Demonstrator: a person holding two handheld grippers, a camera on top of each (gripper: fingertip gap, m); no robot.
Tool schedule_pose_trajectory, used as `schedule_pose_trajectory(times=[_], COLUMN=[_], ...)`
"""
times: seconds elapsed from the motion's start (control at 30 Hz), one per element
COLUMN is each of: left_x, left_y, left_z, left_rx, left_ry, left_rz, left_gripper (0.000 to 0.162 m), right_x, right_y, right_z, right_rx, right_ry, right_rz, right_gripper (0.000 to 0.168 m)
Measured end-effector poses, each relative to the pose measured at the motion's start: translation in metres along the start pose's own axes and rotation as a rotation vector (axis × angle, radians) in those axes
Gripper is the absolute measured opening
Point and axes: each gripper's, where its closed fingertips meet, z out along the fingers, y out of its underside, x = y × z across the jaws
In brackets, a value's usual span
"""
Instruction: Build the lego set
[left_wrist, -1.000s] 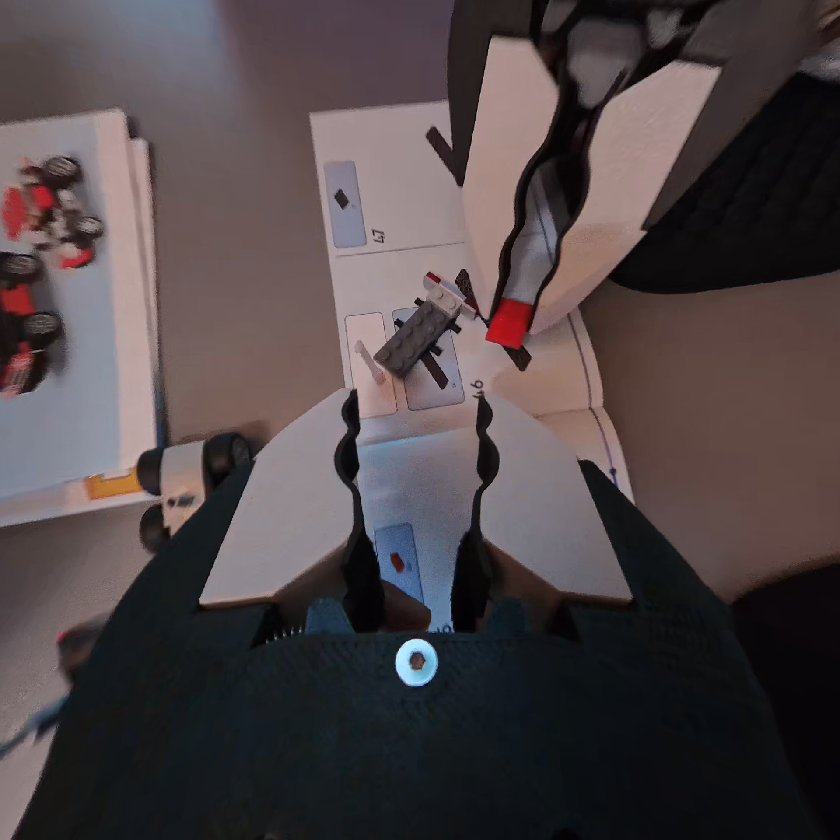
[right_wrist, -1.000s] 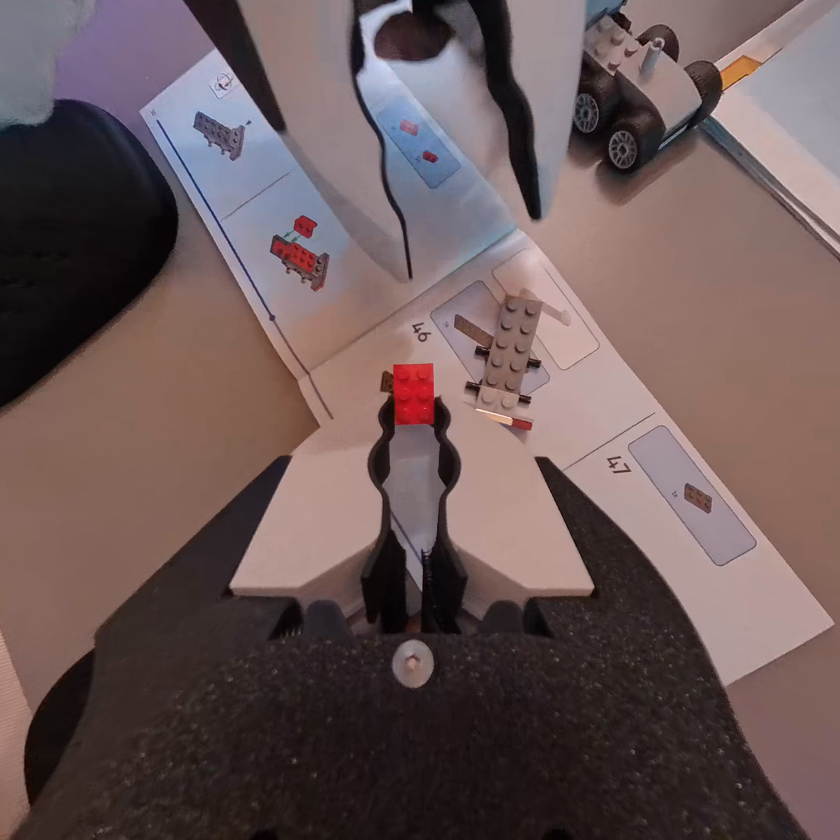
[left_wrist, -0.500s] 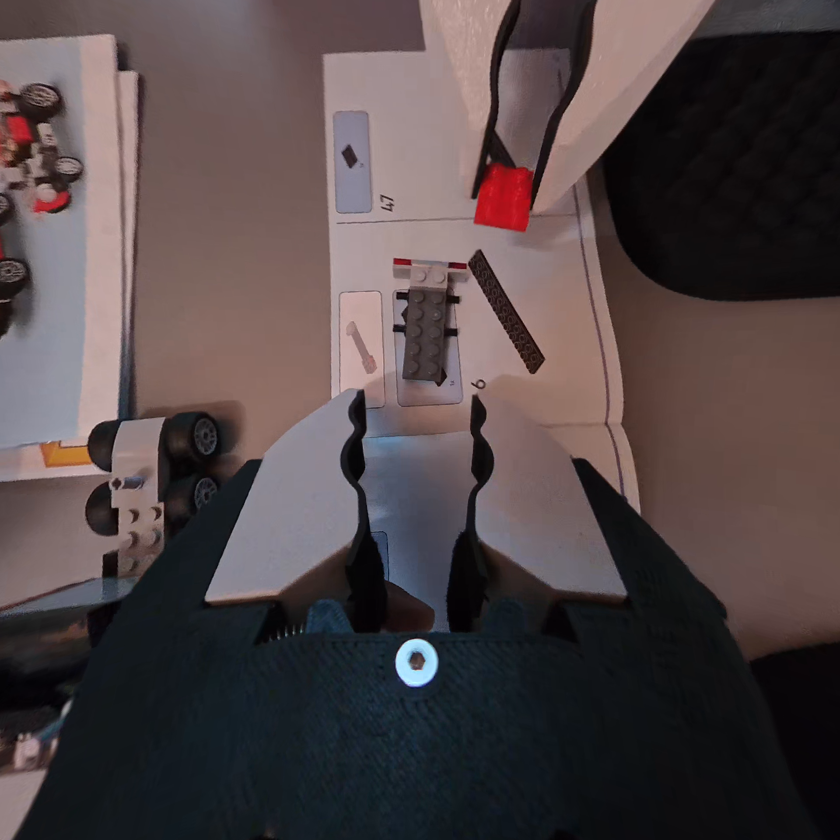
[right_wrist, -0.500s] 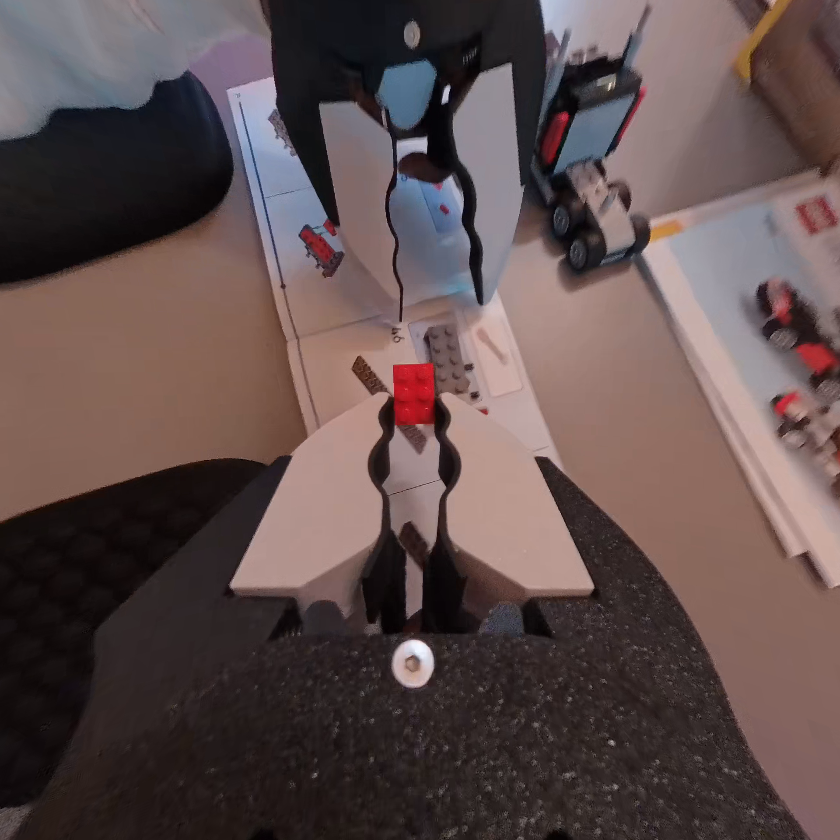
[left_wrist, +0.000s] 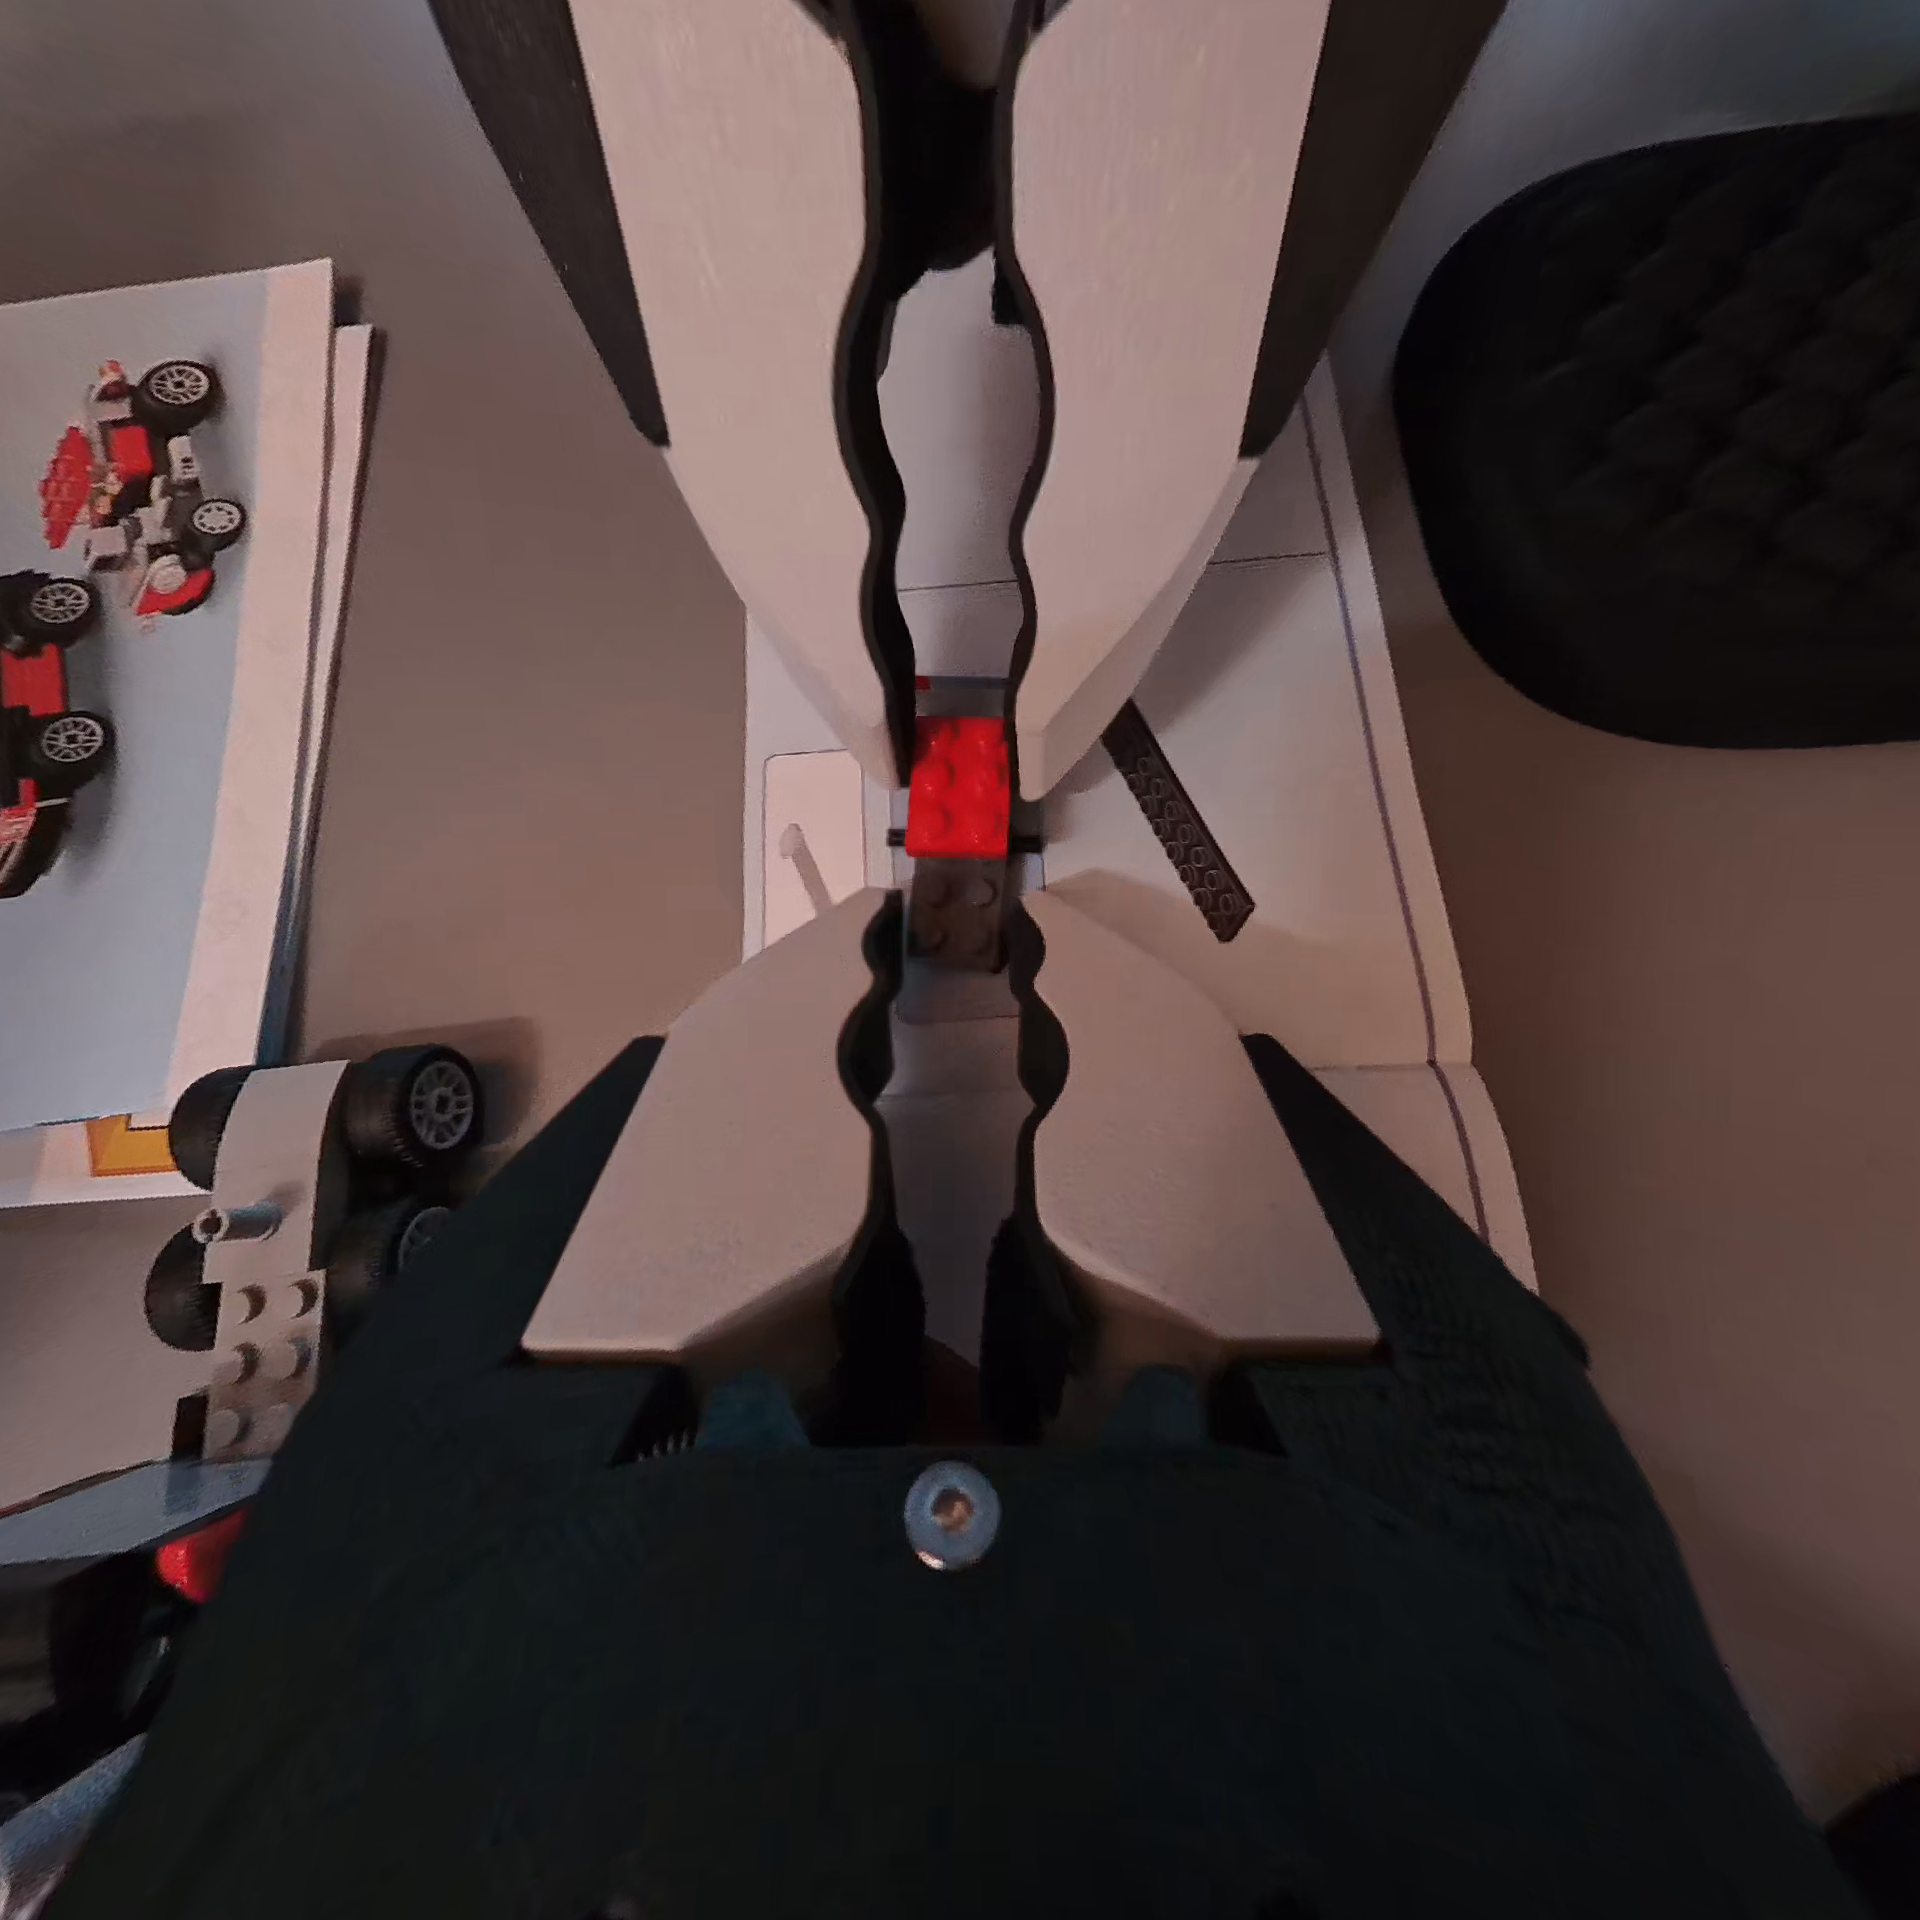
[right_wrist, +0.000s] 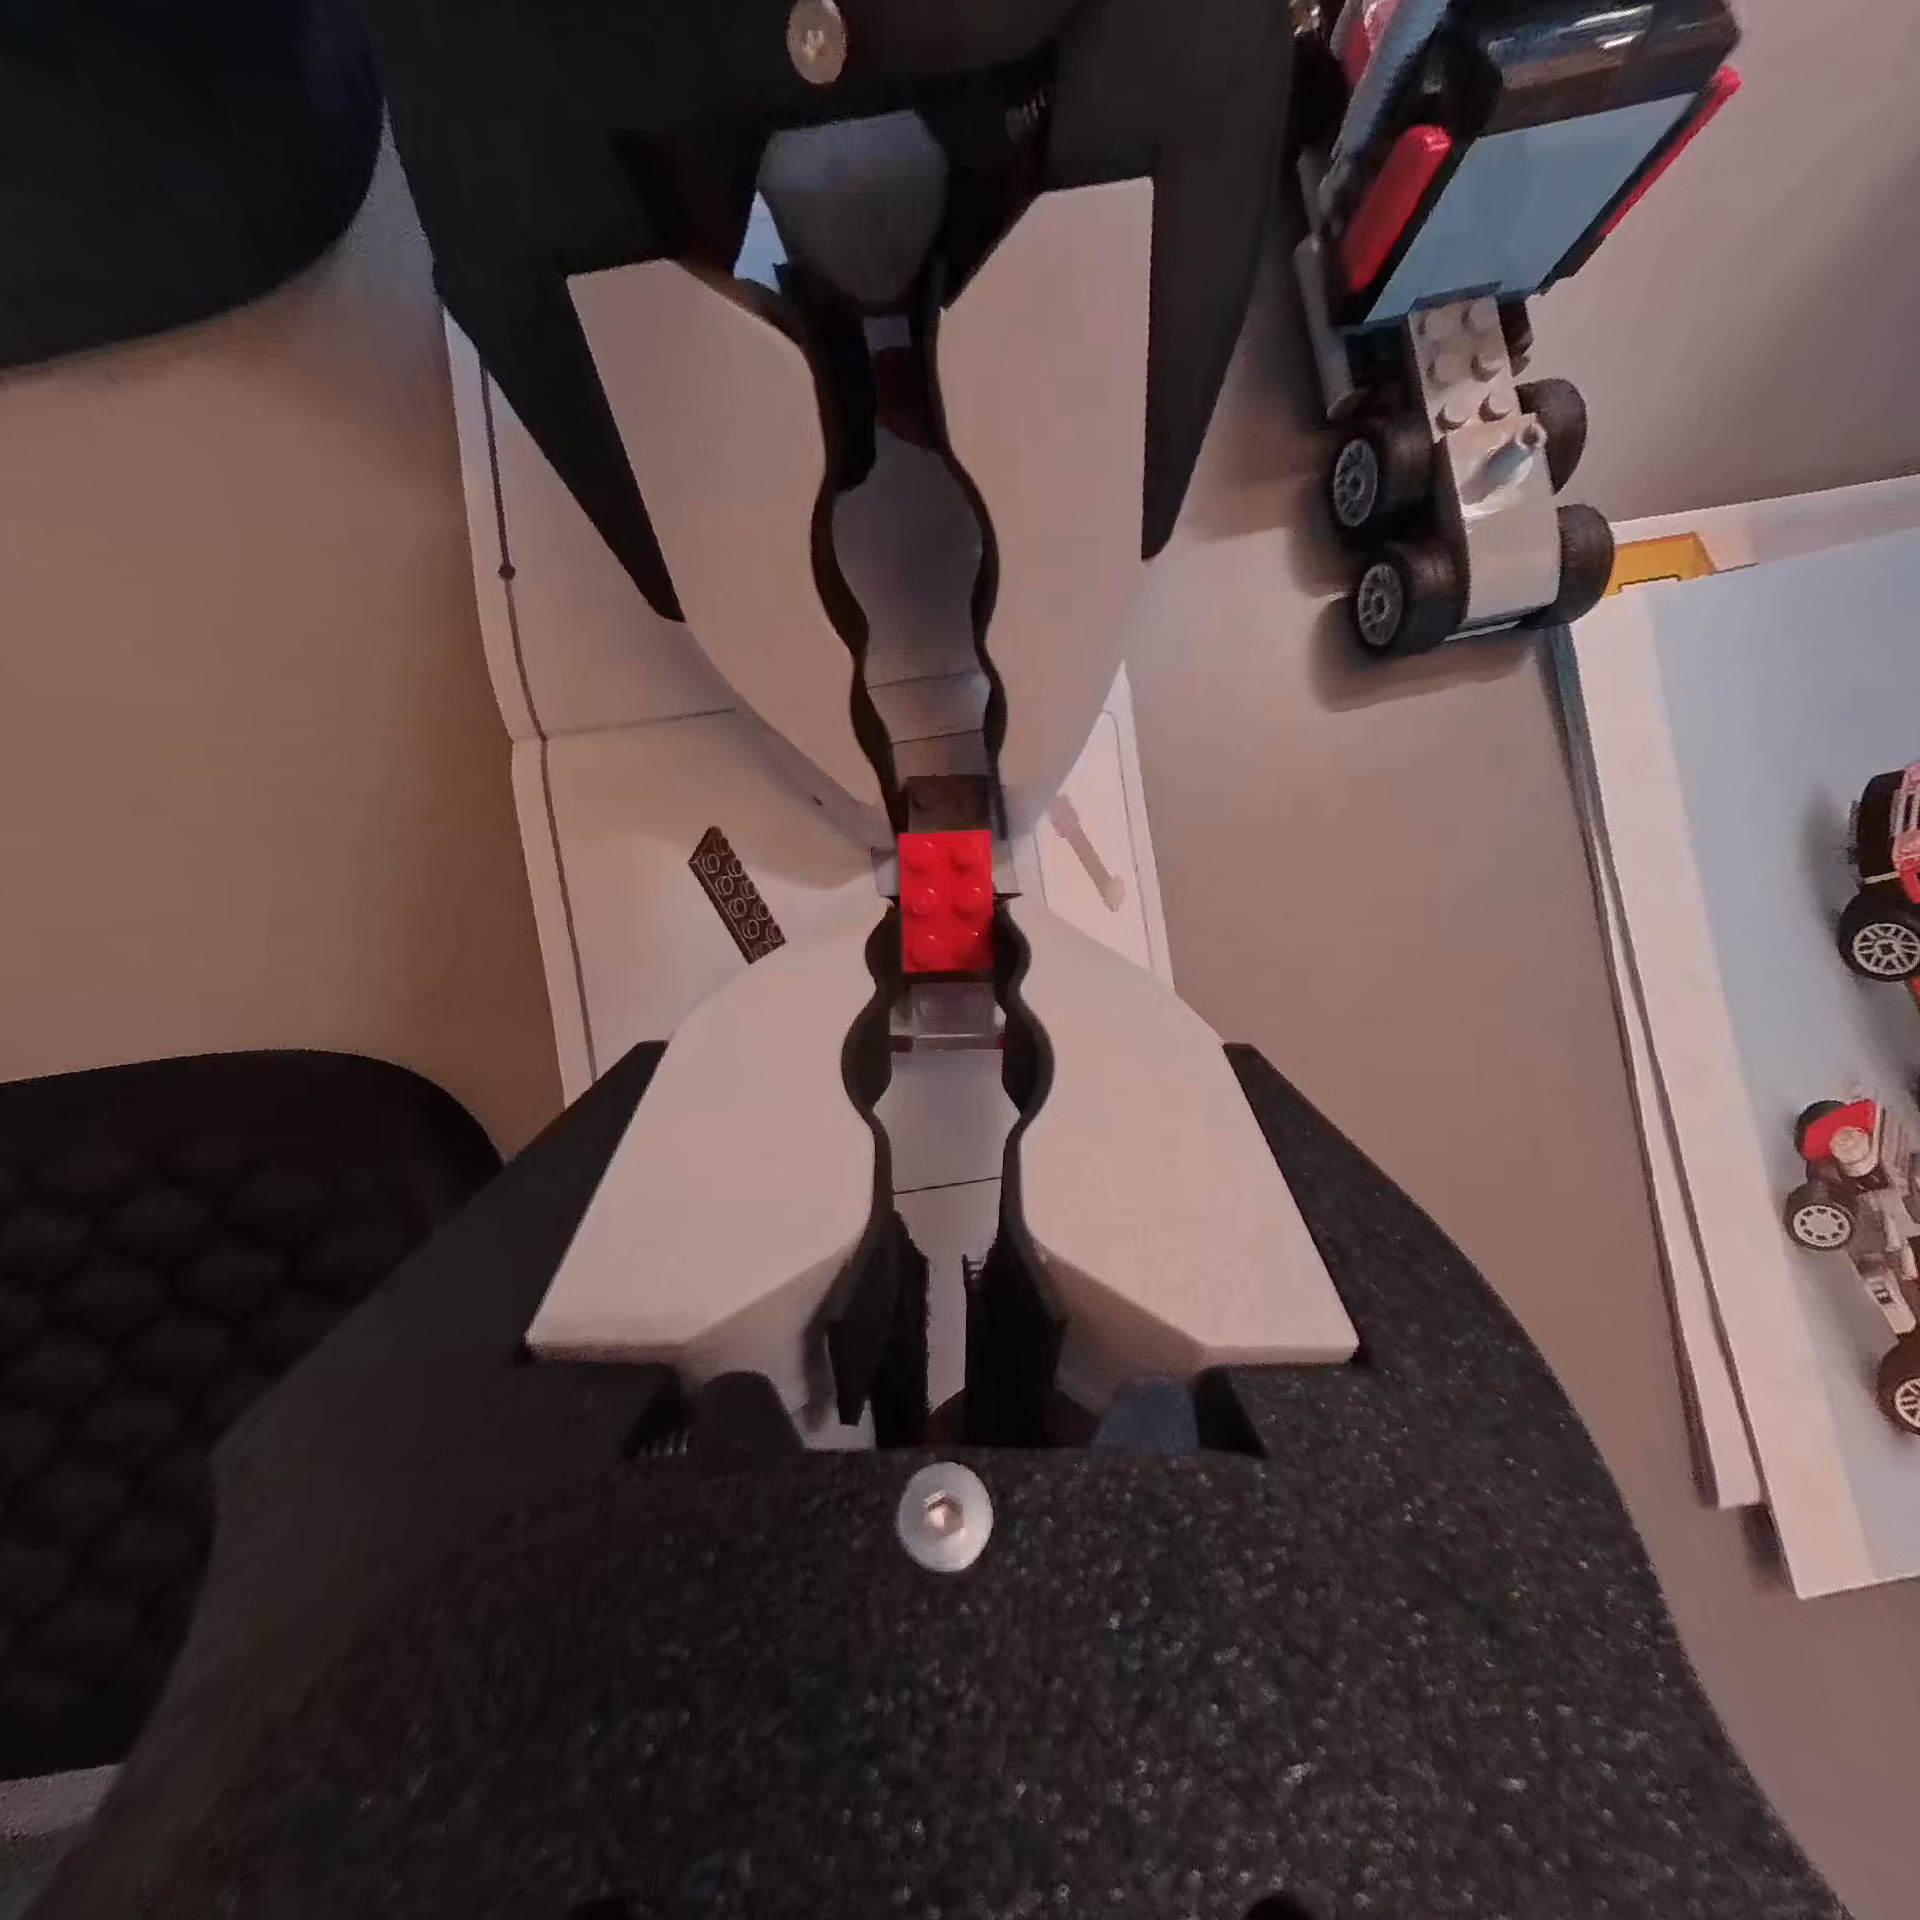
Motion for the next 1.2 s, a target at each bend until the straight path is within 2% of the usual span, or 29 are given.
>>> schedule_pose_trajectory(times=[0.3, 0.4, 0.53, 0.67, 0.83, 0.9, 1.1, 1.2], left_x=[0.001, 0.001, 0.001, 0.001, 0.001, 0.001, 0.002, 0.003], left_y=[0.001, 0.001, 0.001, 0.000, 0.000, 0.000, 0.001, 0.000], left_z=[0.000, 0.000, 0.000, -0.001, -0.001, -0.001, 0.000, 0.001], left_rx=[0.011, 0.011, 0.013, 0.019, 0.020, 0.017, 0.006, 0.008], left_ry=[0.022, 0.026, 0.026, 0.034, 0.032, 0.023, 0.015, 0.023], left_rz=[-0.010, -0.014, -0.015, -0.037, -0.043, -0.028, -0.005, -0.011], left_gripper=[0.017, 0.017, 0.017, 0.017, 0.017, 0.017, 0.017, 0.017], right_x=[0.001, 0.002, 0.000, 0.000, -0.005, -0.001, -0.003, -0.007], right_y=[0.010, 0.014, 0.009, 0.004, 0.000, -0.003, -0.002, -0.002], right_z=[0.008, 0.009, 0.000, -0.014, -0.008, -0.006, 0.004, 0.006], right_rx=[-0.105, -0.128, -0.062, 0.058, 0.108, 0.115, 0.057, 0.033], right_ry=[0.008, 0.006, -0.009, 0.120, 0.277, 0.301, 0.074, 0.031], right_rz=[-0.025, -0.008, 0.007, -0.119, -0.272, -0.264, -0.103, -0.087], right_gripper=[0.017, 0.027, 0.035, 0.023, 0.009, 0.002, 0.000, 0.000])
